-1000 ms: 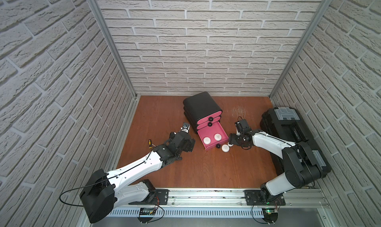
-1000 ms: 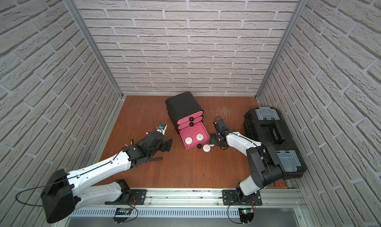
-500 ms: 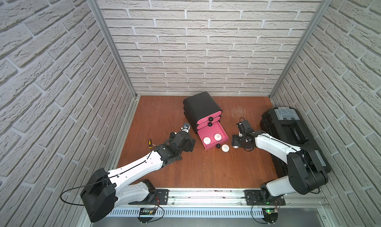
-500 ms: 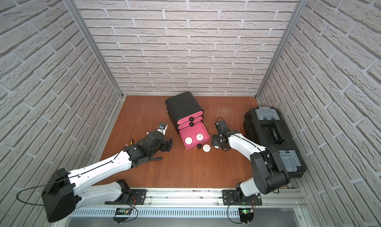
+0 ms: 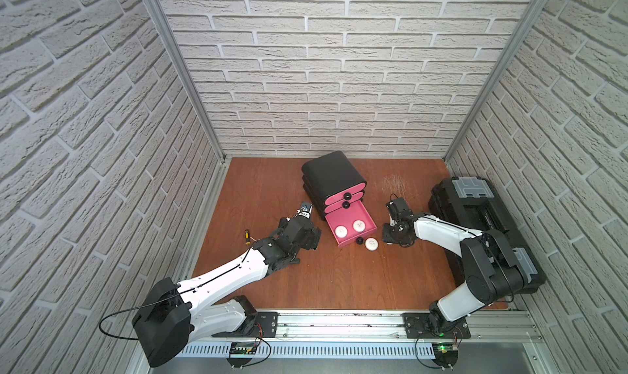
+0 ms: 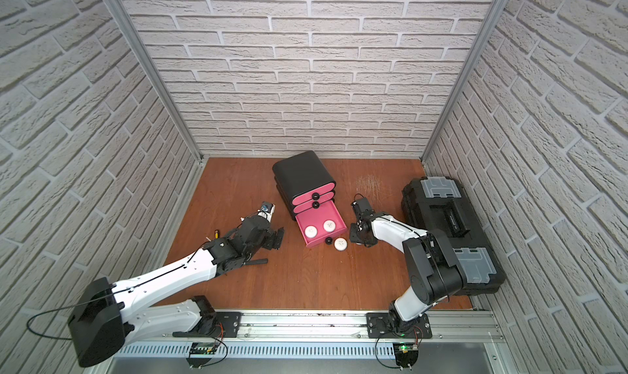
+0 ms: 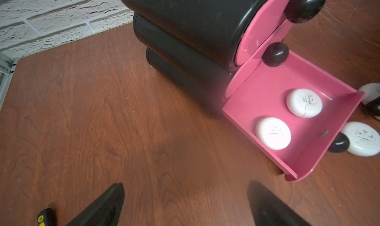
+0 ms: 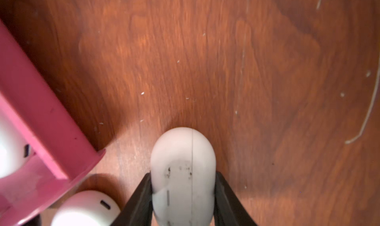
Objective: Put the bluetooth earphones in the drawer according to color
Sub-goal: Pick up the Bluetooth earphone from the center of the board.
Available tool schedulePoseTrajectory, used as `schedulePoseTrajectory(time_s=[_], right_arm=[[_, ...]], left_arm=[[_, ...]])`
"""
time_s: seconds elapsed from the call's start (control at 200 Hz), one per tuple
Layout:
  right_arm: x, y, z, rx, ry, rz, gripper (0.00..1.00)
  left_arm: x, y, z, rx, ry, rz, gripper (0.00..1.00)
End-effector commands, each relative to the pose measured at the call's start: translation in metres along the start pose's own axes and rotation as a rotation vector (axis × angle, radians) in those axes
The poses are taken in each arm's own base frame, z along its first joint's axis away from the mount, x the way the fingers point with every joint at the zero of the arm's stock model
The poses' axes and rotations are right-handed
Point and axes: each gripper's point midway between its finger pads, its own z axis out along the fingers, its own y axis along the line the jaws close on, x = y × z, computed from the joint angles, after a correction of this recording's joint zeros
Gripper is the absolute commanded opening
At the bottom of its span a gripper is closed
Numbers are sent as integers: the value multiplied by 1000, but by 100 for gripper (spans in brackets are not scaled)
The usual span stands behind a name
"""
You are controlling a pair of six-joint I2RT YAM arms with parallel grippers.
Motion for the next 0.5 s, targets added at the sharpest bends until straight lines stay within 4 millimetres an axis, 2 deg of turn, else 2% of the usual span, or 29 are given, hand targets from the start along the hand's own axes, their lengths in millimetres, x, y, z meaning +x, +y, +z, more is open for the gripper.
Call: schedulePoseTrajectory(time_s=[0.0,0.235,0.41,0.495], right_arm=[[-8,4,-11,-14,-32,-9,37],[-23,20,-46,-104,-126,-15,35],[-38,51,-77,-231,-194,-27,34],[-46,71,-86,-298,-215,-36,34]], left_arm=[[-7,5,-3,-7,-41,-34,98],[-8,13,-8,-28,-65,-50,98],[-9,20,-12,-44,-86,-67,98],[-9,21,-13,-45,-94,-75,98]])
